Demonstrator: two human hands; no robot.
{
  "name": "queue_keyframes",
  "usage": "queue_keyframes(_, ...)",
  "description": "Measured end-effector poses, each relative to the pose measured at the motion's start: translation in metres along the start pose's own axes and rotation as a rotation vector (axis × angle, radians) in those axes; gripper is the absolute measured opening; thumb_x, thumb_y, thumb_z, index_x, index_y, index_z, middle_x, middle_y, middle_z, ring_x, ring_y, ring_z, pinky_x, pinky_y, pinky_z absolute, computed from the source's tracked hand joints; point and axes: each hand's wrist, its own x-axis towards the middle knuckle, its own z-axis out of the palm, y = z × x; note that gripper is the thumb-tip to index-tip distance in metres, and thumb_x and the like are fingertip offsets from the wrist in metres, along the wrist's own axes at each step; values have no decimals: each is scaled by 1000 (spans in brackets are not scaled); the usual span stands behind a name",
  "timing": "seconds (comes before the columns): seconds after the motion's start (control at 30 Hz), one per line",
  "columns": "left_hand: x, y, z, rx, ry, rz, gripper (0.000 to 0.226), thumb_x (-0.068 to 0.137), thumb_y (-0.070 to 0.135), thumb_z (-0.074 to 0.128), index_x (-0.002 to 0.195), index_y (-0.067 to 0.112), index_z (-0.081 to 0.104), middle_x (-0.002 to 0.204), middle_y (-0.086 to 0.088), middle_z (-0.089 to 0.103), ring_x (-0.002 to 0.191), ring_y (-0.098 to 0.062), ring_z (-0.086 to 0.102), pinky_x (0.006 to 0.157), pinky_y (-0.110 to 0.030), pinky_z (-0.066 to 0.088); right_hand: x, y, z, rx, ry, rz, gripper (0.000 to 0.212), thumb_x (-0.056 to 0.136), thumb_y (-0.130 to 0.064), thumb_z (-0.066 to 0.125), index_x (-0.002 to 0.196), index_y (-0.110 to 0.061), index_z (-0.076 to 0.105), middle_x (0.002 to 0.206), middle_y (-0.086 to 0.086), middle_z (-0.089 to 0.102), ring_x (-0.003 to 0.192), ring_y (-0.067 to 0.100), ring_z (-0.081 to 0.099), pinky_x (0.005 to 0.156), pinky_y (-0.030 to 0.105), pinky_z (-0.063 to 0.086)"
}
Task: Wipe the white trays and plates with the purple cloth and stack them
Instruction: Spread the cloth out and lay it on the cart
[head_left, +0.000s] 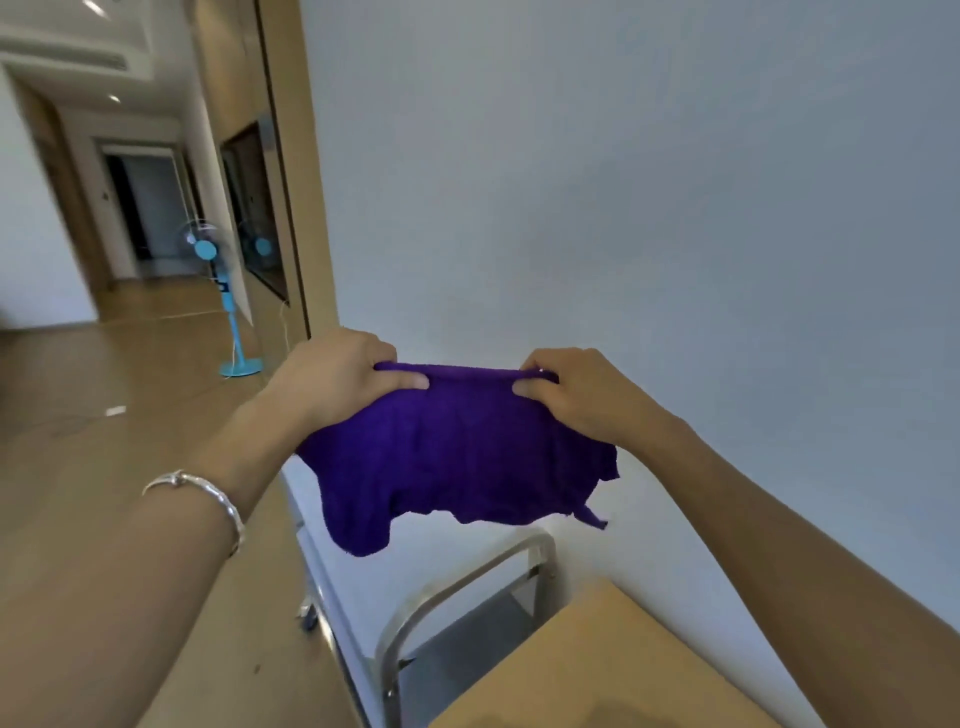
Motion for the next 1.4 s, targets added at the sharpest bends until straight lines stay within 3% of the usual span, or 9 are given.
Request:
queue_keyframes(0.13, 15, -90, -6, 36, -16, -35, 62, 68, 73, 36, 67, 16, 61, 66, 0, 58, 66, -12, 54, 65, -30, 45, 77, -14, 55, -27, -151, 13, 21, 96, -36, 50, 80, -28, 61, 81, -11, 63, 74, 7, 60, 62, 19, 42)
queue_keyframes(0.23, 43, -162, -11, 40, -26, -40, 67, 69, 76, 33, 72, 17, 65, 68, 0, 62, 68, -13, 57, 64, -28, 45, 149, -37, 88, -12, -137, 10, 25, 96, -36, 50, 80, -24, 64, 78, -8, 64, 72, 10, 60, 62, 21, 44)
queue_keyframes(0.37, 86, -248, -16, 54, 12, -104, 55, 80, 66, 49, 69, 14, 65, 66, -4, 63, 65, -17, 59, 59, -27, 44, 235, -68, 125, -20, -123, -29, 29, 97, -36, 48, 82, -17, 64, 80, -3, 63, 72, 12, 58, 61, 23, 42)
queue_keyframes(0.5, 124, -308, -13, 107, 43, -102, 50, 85, 62, 47, 78, 17, 68, 71, -1, 65, 68, -13, 57, 59, -26, 43, 304, -78, 159, -16, -84, -37, 31, 98, -36, 46, 79, -15, 60, 80, 0, 62, 73, 15, 57, 60, 24, 40)
queue_keyframes(0.7, 175, -389, 26, 109, 53, -76, 40, 89, 53, 50, 58, 30, 43, 58, 8, 49, 58, -6, 45, 54, -22, 31, 393, -62, 214, 7, -81, -3, 34, 97, -38, 48, 88, -9, 63, 86, 6, 65, 75, 22, 60, 64, 29, 44)
queue_keyframes(0.83, 219, -437, 58, 104, -9, -74, 43, 85, 57, 51, 56, 28, 41, 57, 6, 47, 56, -7, 44, 51, -22, 28, 446, -40, 246, 23, -146, 52, 33, 97, -39, 47, 90, -13, 65, 85, 2, 64, 76, 16, 60, 65, 27, 45)
queue_keyframes(1.07, 287, -529, 112, 26, -261, -74, 55, 64, 70, 44, 63, 17, 58, 57, -1, 55, 59, -16, 51, 53, -26, 34, 523, -17, 303, 41, -363, 146, 26, 98, -37, 48, 75, -27, 57, 76, -7, 59, 66, 8, 54, 58, 19, 38)
queue_keyframes(1.3, 340, -625, 183, -140, -483, -205, 42, 74, 43, 74, 85, 2, 73, 82, -16, 69, 77, -27, 61, 58, -22, 38, 588, -3, 388, 79, -593, 225, 33, 100, -32, 45, 68, -24, 47, 71, -7, 51, 63, 5, 49, 57, 15, 34)
queue_keyframes(1.4, 387, -661, 211, -77, -561, -166, 44, 72, 47, 75, 85, 6, 73, 84, -14, 70, 82, -27, 64, 69, -35, 51, 624, 13, 420, 153, -601, 313, 35, 100, -30, 45, 66, -23, 44, 69, -6, 49, 62, 7, 47, 60, 18, 35)
